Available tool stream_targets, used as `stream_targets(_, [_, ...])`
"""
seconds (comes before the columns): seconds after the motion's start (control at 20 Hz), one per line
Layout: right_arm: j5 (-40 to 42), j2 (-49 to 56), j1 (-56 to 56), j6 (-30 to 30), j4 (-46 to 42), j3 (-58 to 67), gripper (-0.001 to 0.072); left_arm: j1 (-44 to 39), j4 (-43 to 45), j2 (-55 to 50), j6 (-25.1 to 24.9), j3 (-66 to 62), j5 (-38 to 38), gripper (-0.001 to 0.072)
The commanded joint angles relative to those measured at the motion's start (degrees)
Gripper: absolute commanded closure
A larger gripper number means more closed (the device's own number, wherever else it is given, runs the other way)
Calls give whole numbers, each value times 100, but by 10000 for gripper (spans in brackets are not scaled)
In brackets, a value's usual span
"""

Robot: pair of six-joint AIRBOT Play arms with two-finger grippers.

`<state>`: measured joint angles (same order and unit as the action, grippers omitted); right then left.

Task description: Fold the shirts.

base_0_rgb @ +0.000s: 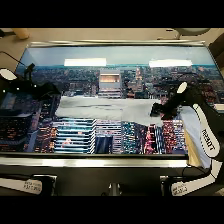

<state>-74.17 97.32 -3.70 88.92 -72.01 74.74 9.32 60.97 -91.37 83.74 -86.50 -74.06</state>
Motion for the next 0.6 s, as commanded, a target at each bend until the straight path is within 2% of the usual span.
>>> stream_targets(0.0, [72, 166, 151, 205, 122, -118, 144, -289, 7, 396, -22, -17, -55, 20])
stream_targets(0.1, [131, 184, 177, 304, 302, -116, 494, -516, 7, 439, -22, -15, -55, 20])
stream_targets(0.15, [162, 177, 177, 299, 369, -116, 701, -640, 7, 428, -22, -15, -52, 21])
stream_targets(0.2, [94, 149, 177, 291, 391, -72, 694, -769, 4, 426, -17, 15, -13, 25])
stream_targets(0.25, [-96, 90, 177, 249, 389, 31, 695, -911, 4, 426, -20, 68, 24, 75])
stream_targets(0.3, [-269, -44, 177, 149, 398, 153, 695, -1086, 4, 422, -17, 153, 107, 287])
stream_targets(0.35, [-378, -249, 177, 125, 398, 262, 695, -1296, 2, 422, -17, 289, 291, 574])
stream_targets(0.4, [-463, -490, 177, 125, 439, 345, 695, -1519, 0, 420, -15, 446, 566, 676])
stream_targets(0.55, [-579, -1373, 179, 129, 973, 396, 695, -2271, -494, 181, 87, 879, 1512, 677])
